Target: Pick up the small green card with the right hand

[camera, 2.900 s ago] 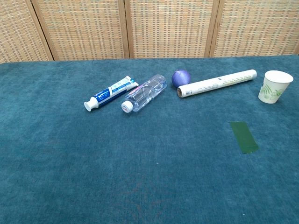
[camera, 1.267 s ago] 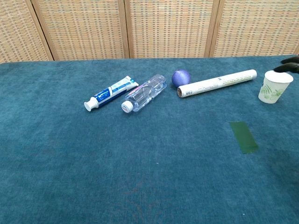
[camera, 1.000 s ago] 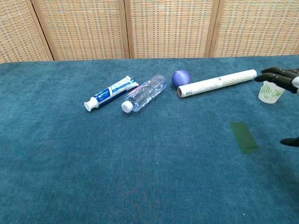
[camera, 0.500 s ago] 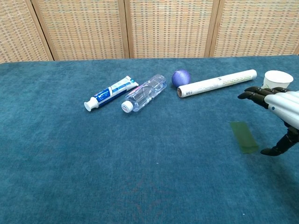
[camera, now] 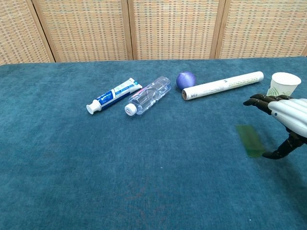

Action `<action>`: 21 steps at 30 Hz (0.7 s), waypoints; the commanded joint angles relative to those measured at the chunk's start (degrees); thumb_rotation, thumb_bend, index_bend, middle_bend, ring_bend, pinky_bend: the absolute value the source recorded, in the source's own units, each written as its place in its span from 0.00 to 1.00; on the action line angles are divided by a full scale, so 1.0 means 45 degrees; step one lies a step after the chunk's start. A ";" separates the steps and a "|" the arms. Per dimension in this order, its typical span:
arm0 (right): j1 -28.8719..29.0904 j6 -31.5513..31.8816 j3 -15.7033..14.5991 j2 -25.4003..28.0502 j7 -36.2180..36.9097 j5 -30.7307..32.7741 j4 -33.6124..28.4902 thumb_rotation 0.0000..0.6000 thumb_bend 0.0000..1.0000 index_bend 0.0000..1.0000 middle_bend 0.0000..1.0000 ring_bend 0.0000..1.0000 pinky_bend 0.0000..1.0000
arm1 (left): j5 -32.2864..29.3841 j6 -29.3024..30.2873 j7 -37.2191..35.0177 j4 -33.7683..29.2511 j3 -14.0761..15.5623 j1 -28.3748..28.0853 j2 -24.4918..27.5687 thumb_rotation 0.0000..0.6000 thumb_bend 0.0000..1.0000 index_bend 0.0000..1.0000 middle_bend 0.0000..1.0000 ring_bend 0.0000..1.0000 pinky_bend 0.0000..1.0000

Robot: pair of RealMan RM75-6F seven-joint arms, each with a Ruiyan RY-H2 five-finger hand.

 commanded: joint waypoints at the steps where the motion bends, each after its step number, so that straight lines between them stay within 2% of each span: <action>1: 0.0092 -0.0095 0.0003 -0.0121 0.0179 0.0077 0.0225 1.00 0.21 0.05 0.00 0.00 0.00 | -0.0022 -0.0028 0.0026 0.0011 0.0000 -0.0008 -0.0014 1.00 0.24 0.00 0.00 0.00 0.00; 21: 0.0475 -0.0427 -0.0033 -0.0562 0.0817 0.0419 0.1337 1.00 0.21 0.06 0.00 0.00 0.00 | -0.0140 -0.0213 0.0144 0.0026 0.0000 -0.0088 -0.0081 1.00 0.25 0.00 0.00 0.00 0.00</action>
